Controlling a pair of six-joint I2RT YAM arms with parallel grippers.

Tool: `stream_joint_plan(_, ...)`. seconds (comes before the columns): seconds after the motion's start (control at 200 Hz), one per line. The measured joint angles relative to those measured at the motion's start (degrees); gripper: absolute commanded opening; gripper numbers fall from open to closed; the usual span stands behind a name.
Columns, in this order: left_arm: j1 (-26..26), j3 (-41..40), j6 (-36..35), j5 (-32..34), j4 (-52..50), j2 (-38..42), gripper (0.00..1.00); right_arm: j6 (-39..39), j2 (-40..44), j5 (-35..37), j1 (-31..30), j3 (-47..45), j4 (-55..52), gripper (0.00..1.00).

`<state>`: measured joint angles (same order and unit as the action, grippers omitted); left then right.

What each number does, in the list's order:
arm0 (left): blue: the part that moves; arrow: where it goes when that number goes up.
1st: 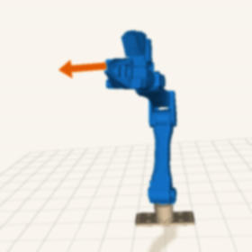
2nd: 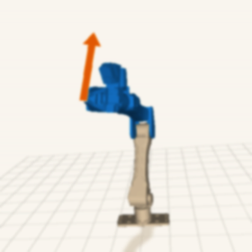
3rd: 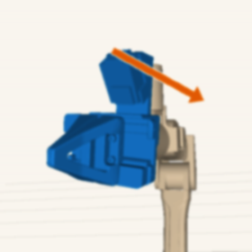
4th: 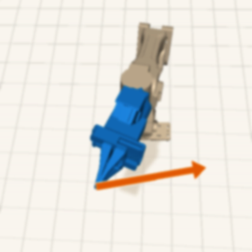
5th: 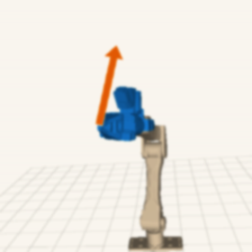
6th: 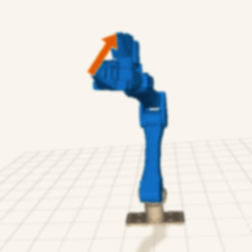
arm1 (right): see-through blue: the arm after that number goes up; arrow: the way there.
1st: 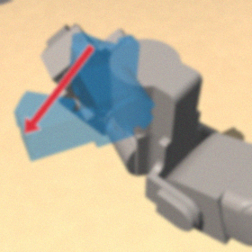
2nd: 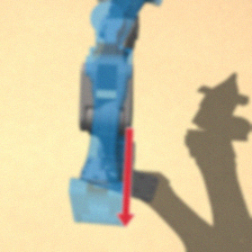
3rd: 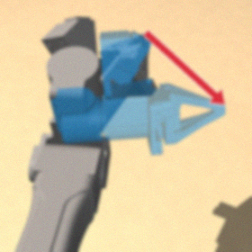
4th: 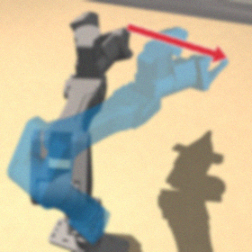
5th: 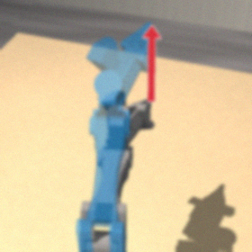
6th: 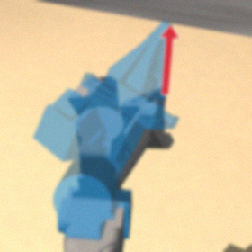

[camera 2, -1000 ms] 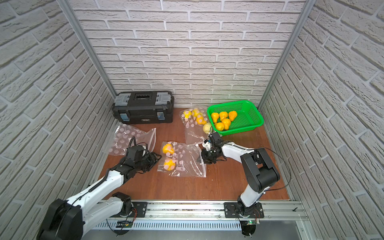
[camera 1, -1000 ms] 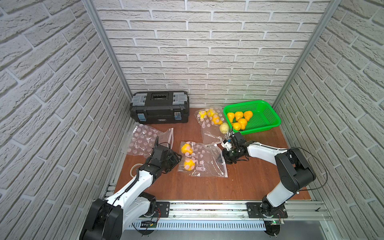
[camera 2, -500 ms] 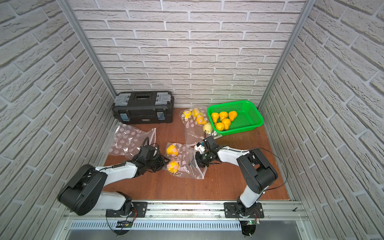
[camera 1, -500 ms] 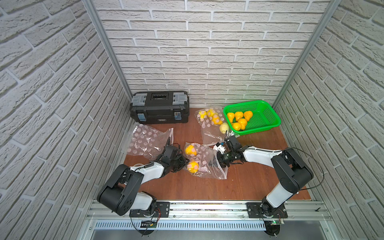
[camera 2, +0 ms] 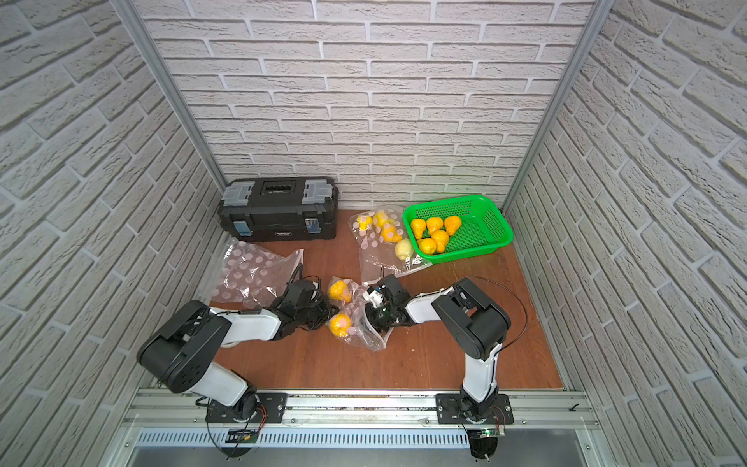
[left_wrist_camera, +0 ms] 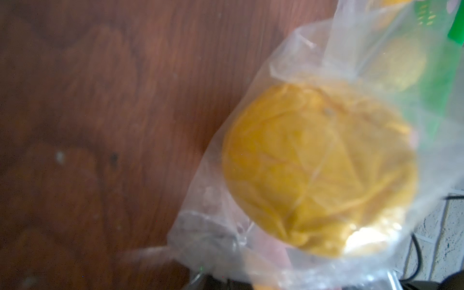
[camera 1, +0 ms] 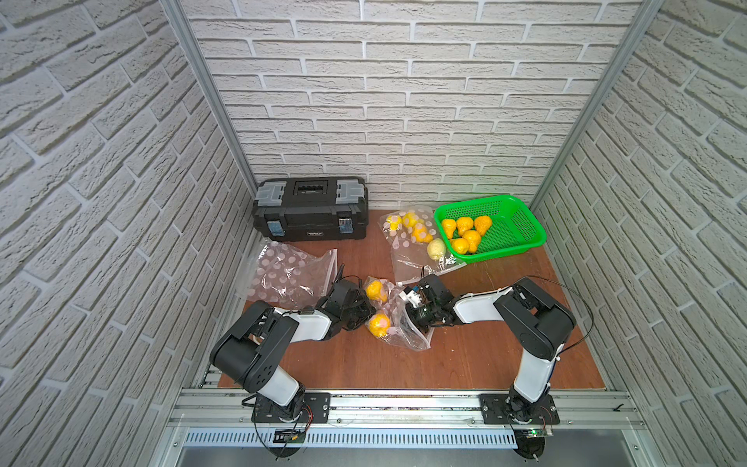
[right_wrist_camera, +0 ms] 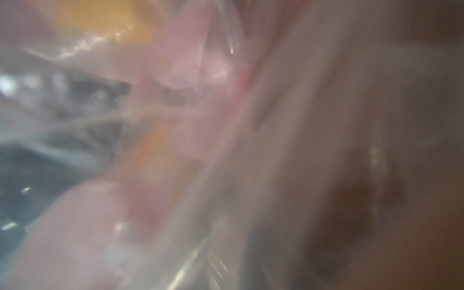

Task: Open the zip-top bag and take out the pear
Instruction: Pick up the pear from the zipper food storage bag.

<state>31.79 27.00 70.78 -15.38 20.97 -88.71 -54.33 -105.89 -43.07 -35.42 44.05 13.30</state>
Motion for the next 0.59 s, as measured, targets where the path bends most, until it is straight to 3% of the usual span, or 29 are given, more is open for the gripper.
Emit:
stream_joint_plan(0.44,0.9,0.0,-0.1,2.9,-0.5,0.5,0.00,-3.1,10.2,4.7,-2.3,-1.0,0.7,0.23)
stream_joint_plan(0.595,0.9,0.0,-0.1,3.4,-0.5,0.5,0.00,-1.5,11.0,6.0,-4.0,1.8,-2.6,0.40)
